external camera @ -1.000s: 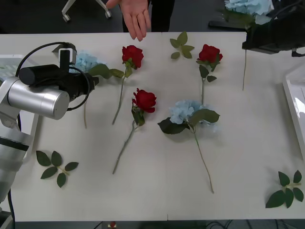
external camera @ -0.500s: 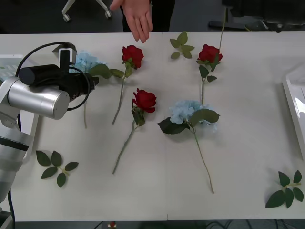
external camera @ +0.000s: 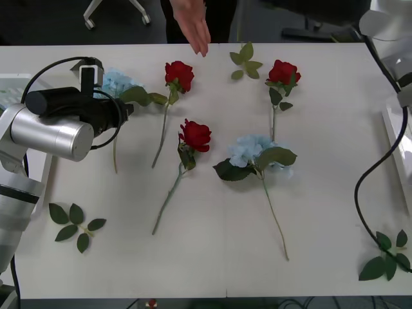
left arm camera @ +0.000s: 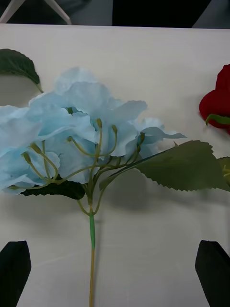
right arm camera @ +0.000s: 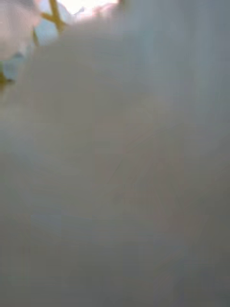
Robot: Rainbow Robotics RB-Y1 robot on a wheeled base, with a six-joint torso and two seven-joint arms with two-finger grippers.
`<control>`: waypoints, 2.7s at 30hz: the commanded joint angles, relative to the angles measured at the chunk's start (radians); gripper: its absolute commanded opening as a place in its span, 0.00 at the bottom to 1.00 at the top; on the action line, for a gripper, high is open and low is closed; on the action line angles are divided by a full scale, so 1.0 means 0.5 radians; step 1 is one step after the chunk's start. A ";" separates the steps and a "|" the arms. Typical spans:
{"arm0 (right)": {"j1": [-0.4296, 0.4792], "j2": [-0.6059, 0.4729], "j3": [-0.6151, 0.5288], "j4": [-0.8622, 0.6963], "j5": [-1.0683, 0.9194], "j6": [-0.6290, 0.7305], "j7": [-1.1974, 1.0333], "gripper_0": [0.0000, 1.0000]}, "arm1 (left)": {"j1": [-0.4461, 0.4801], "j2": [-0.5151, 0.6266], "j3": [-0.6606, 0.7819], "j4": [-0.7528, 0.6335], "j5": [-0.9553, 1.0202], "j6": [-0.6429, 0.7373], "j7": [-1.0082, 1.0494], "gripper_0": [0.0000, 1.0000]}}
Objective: Place the red flowers into the right box and the blue flowers into the left box. If a person shows an open palm, hand one flower to the person first, then continue sorting.
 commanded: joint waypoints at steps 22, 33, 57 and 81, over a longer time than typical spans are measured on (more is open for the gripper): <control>-0.213 0.278 0.225 -0.057 0.115 -0.373 0.657 0.00 | -0.002 0.031 0.039 -0.042 0.015 0.001 0.011 1.00; -0.210 0.281 0.237 -0.054 0.115 -0.373 0.657 0.00 | -0.002 0.031 0.045 -0.039 0.019 0.001 0.014 1.00; -0.213 0.278 0.237 -0.057 -0.100 -0.317 0.657 1.00 | -0.005 0.031 0.052 -0.042 0.019 0.001 0.014 1.00; -0.329 -0.013 0.268 -0.054 1.069 0.661 -0.860 1.00 | -0.002 0.031 0.079 -0.036 -0.037 0.084 -0.001 1.00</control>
